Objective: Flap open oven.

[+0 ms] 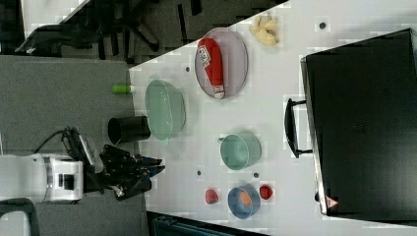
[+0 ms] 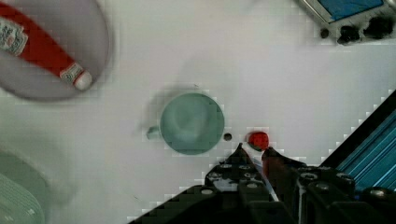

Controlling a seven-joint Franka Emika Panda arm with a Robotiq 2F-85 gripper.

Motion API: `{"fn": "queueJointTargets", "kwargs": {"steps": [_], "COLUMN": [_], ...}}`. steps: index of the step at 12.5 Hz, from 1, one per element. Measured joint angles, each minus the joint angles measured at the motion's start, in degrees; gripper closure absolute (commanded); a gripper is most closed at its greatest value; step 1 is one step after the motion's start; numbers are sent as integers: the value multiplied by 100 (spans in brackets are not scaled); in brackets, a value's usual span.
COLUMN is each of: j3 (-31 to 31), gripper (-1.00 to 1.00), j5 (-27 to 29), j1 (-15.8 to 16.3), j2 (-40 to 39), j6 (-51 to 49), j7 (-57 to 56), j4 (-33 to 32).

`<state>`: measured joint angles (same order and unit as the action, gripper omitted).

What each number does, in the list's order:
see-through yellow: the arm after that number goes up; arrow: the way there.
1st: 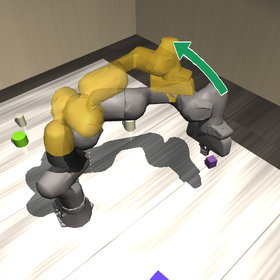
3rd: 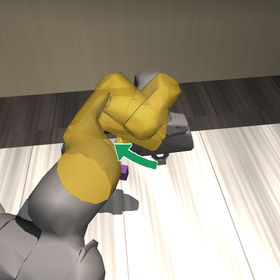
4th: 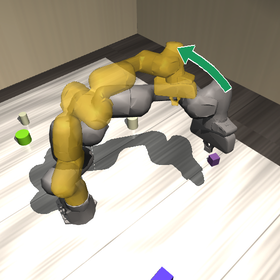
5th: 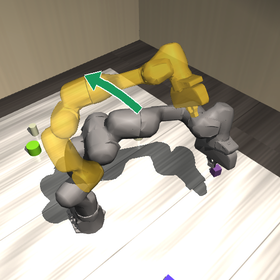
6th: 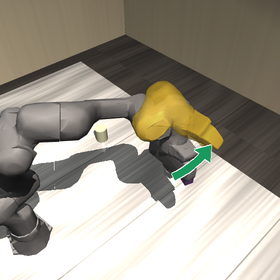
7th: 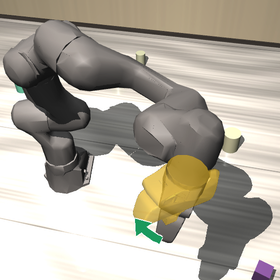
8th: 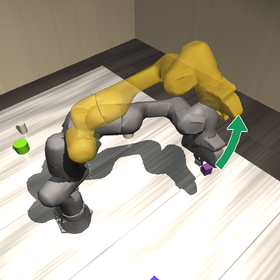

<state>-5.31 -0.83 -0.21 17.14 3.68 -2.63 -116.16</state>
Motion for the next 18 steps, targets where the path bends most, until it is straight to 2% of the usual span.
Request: {"fn": "queueJointTargets", "kwargs": {"steps": [2, 3, 5, 6, 9, 12, 18], "j3": [-193, -241, -437, -556, -988, -1398, -1826], "gripper": [65, 65, 65, 65, 65, 65, 65], "j5": [-77, -287, -1110, -1297, -1434, -1425, -1436], "j1": [4, -51, -81, -124, -151, -172, -273], "j2": [38, 53, 102, 123, 90, -95, -1451], "j6": [142, 226, 520, 749, 1755, 2642, 3797], "j7": [-724, -1159, -2061, -2527, -3794, -4513, -5316], "j4": [-213, -313, -504, -604, -839, -1108, -1276]}}
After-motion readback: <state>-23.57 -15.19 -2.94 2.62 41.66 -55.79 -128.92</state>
